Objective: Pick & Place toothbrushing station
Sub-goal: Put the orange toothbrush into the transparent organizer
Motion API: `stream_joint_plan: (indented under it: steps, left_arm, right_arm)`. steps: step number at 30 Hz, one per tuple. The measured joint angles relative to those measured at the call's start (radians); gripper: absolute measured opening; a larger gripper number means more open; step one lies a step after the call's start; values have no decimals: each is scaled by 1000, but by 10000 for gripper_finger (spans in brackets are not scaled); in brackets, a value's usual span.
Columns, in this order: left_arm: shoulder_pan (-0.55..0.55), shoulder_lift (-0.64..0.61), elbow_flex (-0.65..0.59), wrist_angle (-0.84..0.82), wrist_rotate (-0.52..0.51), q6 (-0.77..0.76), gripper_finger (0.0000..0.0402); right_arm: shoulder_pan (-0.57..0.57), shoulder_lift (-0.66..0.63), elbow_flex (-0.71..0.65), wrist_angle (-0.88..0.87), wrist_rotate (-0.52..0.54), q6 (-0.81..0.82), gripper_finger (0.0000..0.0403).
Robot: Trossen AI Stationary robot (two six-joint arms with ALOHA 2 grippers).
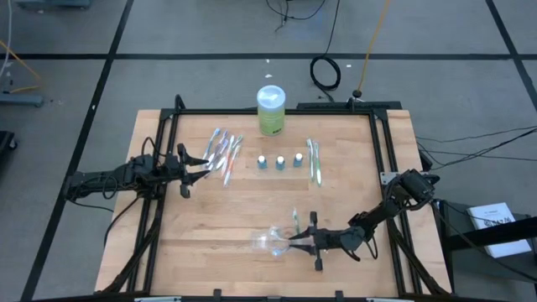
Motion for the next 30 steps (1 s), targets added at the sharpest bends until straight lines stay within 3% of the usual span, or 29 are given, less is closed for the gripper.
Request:
stream_joint_plan:
  steps: [7, 14, 22, 26, 30]
  left_arm:
    - [0, 0, 0, 0, 0, 0, 166]
    - [0, 0, 0, 0, 0, 0, 166]
    - [0, 0, 0, 0, 0, 0, 166]
    - [0, 0, 0, 0, 0, 0, 166]
    - [0, 0, 0, 0, 0, 0, 166]
  right_arm:
    - [8, -57, -1, -4, 0, -58, 117]
    - [-25, -164, 5, -44, -2, -109, 102]
    - [-149, -370, 204, -596, -230, -162, 38]
    - [-219, -366, 363, -875, -374, -139, 5]
    - [-266, -338, 446, -972, -440, -127, 7]
